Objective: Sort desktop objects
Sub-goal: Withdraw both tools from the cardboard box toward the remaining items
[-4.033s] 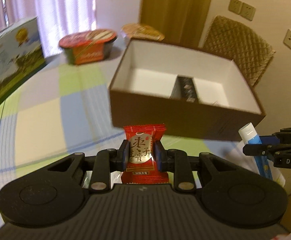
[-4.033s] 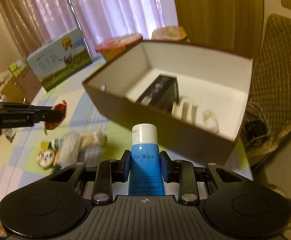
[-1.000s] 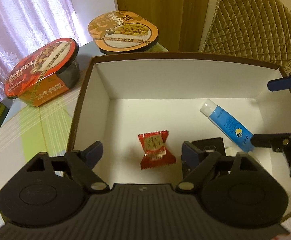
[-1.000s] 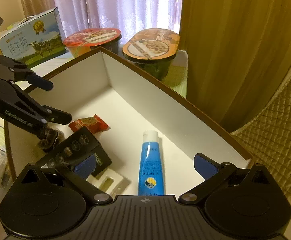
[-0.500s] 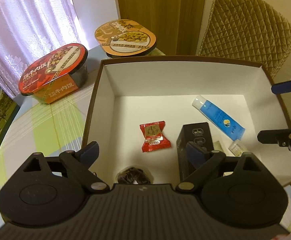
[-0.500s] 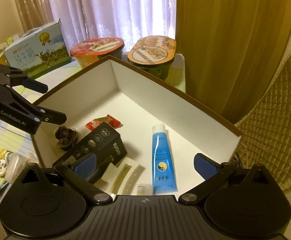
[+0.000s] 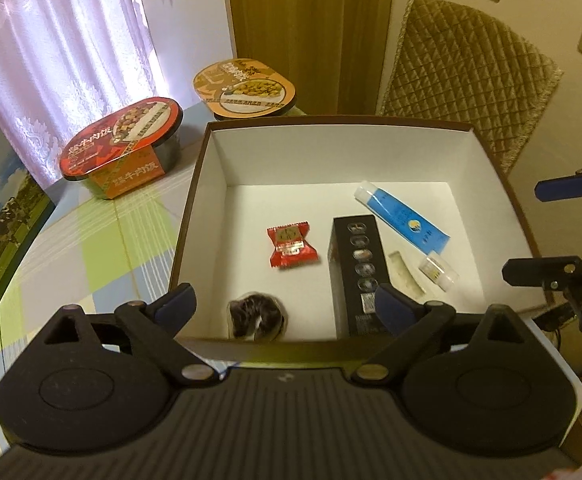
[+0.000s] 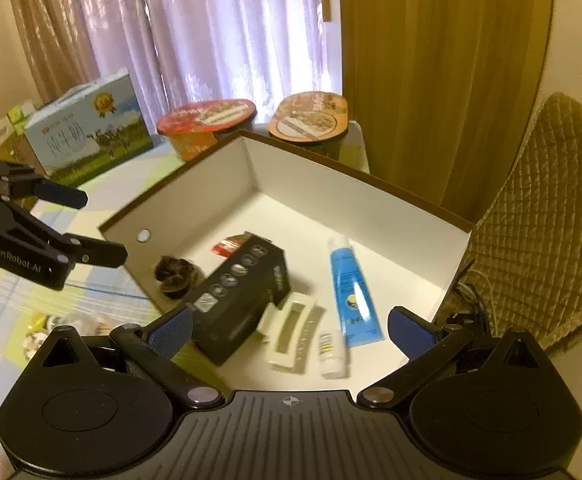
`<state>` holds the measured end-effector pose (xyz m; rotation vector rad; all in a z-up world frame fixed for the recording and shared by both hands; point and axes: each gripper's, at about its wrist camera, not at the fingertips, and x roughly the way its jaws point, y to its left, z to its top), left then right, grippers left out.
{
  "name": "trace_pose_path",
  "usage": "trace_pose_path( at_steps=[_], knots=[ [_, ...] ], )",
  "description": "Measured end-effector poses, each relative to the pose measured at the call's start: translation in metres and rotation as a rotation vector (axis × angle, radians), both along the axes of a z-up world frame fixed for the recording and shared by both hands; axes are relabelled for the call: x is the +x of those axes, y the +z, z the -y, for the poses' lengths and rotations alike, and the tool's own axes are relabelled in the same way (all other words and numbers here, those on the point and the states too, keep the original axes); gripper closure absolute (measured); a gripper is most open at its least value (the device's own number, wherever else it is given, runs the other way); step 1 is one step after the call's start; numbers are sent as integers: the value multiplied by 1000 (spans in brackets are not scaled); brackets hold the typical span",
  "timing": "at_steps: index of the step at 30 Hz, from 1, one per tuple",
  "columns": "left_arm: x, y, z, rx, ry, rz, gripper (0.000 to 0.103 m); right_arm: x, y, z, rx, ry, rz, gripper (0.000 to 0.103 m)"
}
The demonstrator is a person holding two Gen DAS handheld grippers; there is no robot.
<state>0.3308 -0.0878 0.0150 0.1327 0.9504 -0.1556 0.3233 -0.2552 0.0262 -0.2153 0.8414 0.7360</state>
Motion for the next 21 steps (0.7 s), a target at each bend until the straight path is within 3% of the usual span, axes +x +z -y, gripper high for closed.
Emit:
trace_pose_path(
  at_steps=[21],
  knots=[
    [-106, 36, -29, -28, 17, 79, 6, -100, 16, -10, 72, -98, 13, 2]
  ],
)
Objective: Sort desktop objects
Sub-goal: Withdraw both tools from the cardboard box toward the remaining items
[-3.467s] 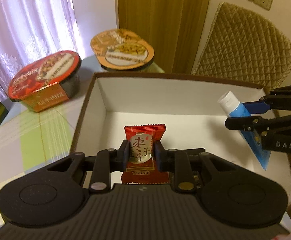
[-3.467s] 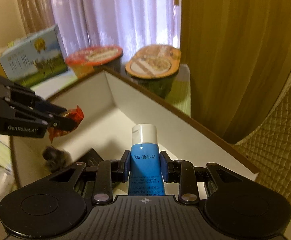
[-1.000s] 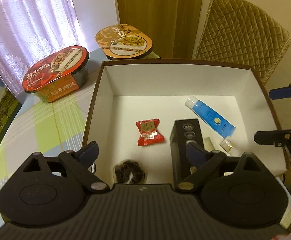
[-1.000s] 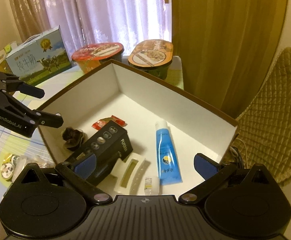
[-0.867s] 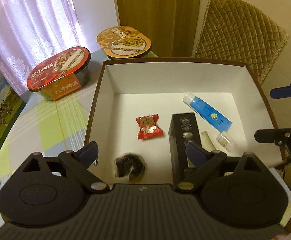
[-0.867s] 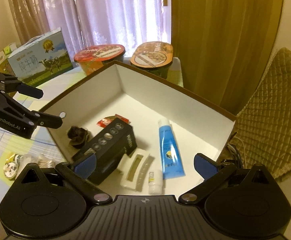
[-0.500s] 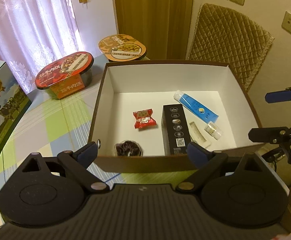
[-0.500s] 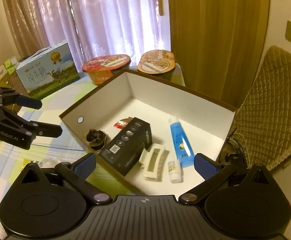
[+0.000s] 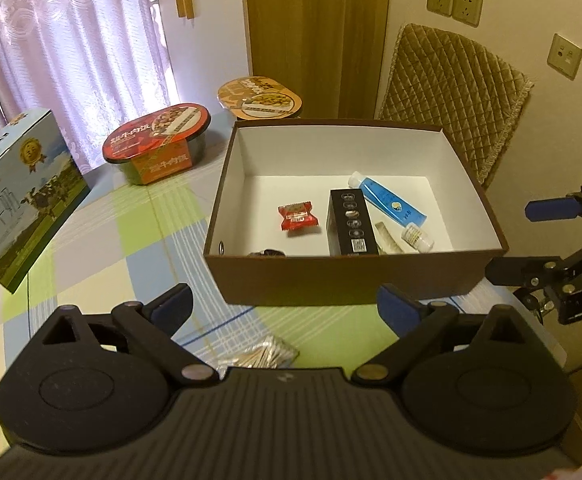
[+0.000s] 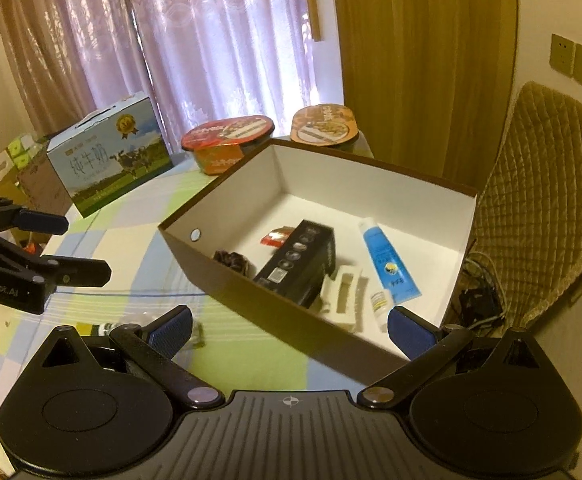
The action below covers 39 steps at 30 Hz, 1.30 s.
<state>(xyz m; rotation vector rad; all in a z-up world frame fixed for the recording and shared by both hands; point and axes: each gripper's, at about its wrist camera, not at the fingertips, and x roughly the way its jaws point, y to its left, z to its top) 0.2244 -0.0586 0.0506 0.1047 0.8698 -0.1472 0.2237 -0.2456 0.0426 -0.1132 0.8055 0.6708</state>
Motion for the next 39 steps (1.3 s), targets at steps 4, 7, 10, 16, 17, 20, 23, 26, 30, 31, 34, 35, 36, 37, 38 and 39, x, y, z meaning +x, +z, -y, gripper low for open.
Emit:
trace_pose_path(
  at_steps=[4, 7, 10, 16, 17, 20, 23, 26, 30, 31, 34, 35, 36, 37, 38, 39],
  knots=[
    [-17, 3, -6, -3, 13, 11, 6, -16, -3, -5, 16, -11, -14, 2],
    [-27, 5, -10, -10, 18, 13, 6, -28, -3, -12, 20, -14, -12, 2],
    [-37, 6, -13, 4, 23, 25, 5, -35, -4, -18, 31, -9, -18, 2],
    [-51, 4, -25, 19, 52, 29, 5, -48, -10, -31, 13, 0, -21, 2],
    [-53, 3, -27, 20, 57, 27, 5, -50, -12, -33, 14, 2, -27, 2],
    [-59, 1, -34, 24, 72, 19, 5, -54, -17, -40, 15, 11, -44, 2],
    [-65, -4, -42, 33, 96, 6, 5, -59, -24, -50, 10, 32, -63, 2],
    [-71, -9, -51, 36, 121, -9, 5, -62, -29, -61, -3, 54, -73, 2],
    [-78, -16, -63, 43, 159, -30, 5, -66, -35, -73, -13, 85, -85, 2],
    [-80, -18, -66, 46, 169, -34, 5, -66, -37, -77, -16, 95, -88, 2],
    [-84, -23, -75, 50, 197, -48, 5, -68, -41, -86, -24, 117, -96, 2],
    [-86, -24, -78, 50, 208, -53, 5, -70, -43, -88, -25, 125, -98, 2],
    [-88, -26, -81, 50, 218, -57, 5, -71, -44, -91, -26, 132, -100, 2],
    [-89, -27, -84, 49, 226, -62, 5, -71, -46, -93, -27, 138, -103, 2],
    [-91, -29, -86, 47, 235, -65, 5, -72, -48, -95, -28, 146, -106, 2],
    [-93, -31, -89, 46, 245, -69, 5, -73, -50, -98, -30, 153, -108, 2]
  ],
)
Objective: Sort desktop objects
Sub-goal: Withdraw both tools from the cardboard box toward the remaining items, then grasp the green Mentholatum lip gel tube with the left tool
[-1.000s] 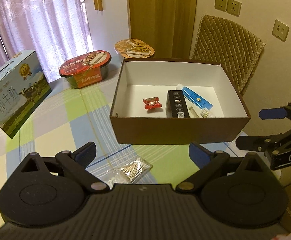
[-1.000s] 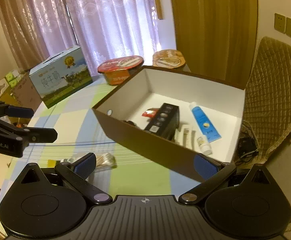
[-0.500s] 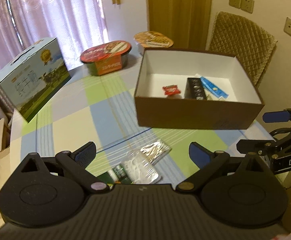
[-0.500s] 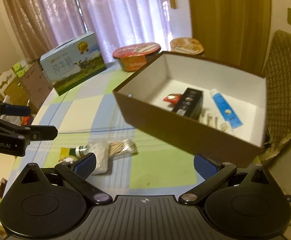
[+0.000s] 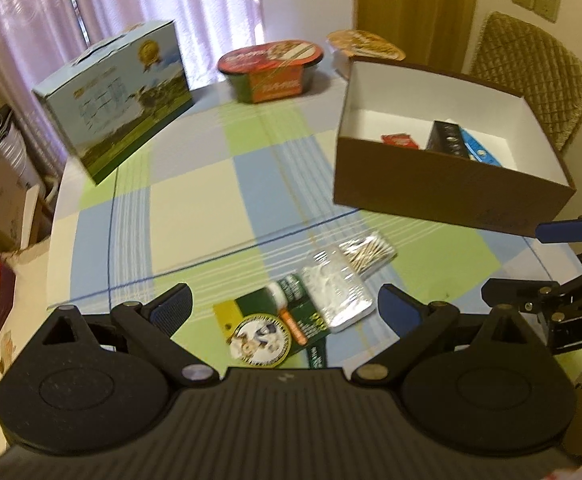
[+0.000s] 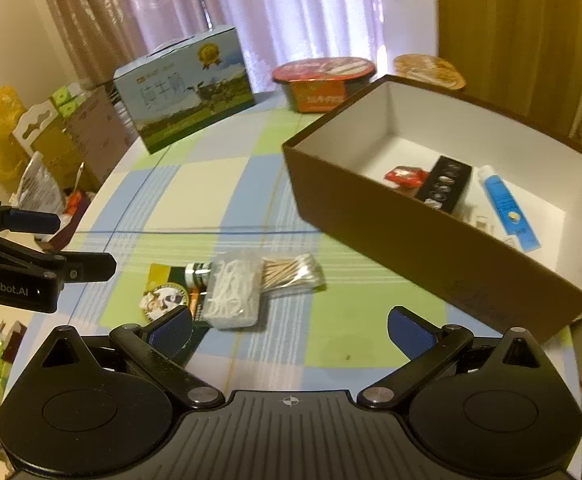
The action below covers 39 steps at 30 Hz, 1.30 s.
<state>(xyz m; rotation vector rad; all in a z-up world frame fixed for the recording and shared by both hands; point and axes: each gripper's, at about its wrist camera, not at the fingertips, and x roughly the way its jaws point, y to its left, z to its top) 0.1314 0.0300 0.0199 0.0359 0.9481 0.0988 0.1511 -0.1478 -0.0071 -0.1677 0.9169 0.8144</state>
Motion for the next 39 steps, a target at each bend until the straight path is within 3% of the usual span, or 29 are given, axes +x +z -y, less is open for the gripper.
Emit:
trace_pose_path(
  at_steps=[16, 27, 33, 37, 39],
  knots=[
    [-24, -28, -28, -36, 127, -63, 5, -8, -30, -24, -42, 86, -12, 2],
    [-29, -70, -26, -74, 135, -100, 8, -1, -61, -19, -87, 108, -42, 2],
    [-19, -95, -13, -84, 86, -117, 17, 11, -70, -11, -105, 91, -67, 2],
    [-7, -115, -4, -94, 55, -139, 34, 20, -74, -3, -114, 72, -81, 2],
    [0, -125, 0, -89, 43, -158, 37, 24, -76, 1, -117, 65, -89, 2]
  ],
)
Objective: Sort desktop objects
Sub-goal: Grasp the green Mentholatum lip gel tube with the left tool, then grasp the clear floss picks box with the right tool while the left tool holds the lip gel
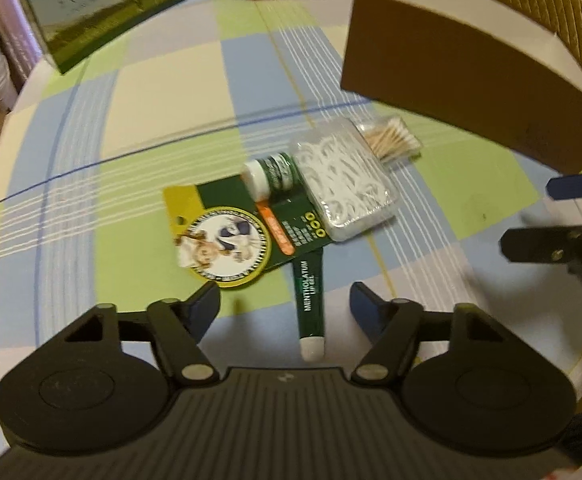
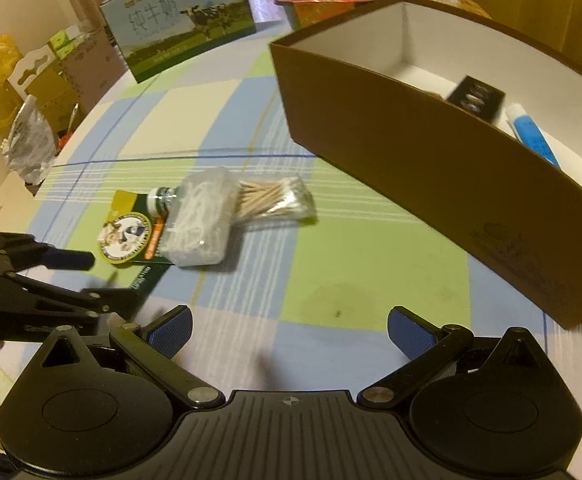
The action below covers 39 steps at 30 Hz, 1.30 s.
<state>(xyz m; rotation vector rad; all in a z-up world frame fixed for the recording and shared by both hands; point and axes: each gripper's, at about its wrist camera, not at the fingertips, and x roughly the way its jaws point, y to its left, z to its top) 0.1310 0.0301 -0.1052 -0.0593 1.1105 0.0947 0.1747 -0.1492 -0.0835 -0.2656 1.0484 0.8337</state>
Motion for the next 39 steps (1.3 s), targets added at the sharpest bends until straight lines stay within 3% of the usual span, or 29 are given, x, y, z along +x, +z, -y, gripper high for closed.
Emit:
trace_pose_path(
  at_steps=[5, 9, 11, 19, 25, 31, 39],
  knots=[
    [10, -20, 6, -13, -22, -44, 66, 5, -5, 6, -10, -8, -16, 2],
    [7, -24, 8, -3, -14, -45, 74, 6, -8, 5, -14, 3, -25, 2],
    [2, -24, 6, -6, -7, -44, 86, 6, -10, 2, -15, 16, -28, 2],
    [-37, -19, -24, -32, 99, -61, 90, 0, -17, -13, -23, 71, -42, 2],
    [-46, -16, -47, -114, 167, -58, 87, -4, -20, -26, -29, 103, -44, 2],
    [-37, -18, -53, -51, 188, -41, 89, -10, -19, -40, -25, 136, -29, 2],
    [-41, -17, -101, -37, 346, -39, 89, -20, -21, -76, 8, 184, 30, 2]
  ],
)
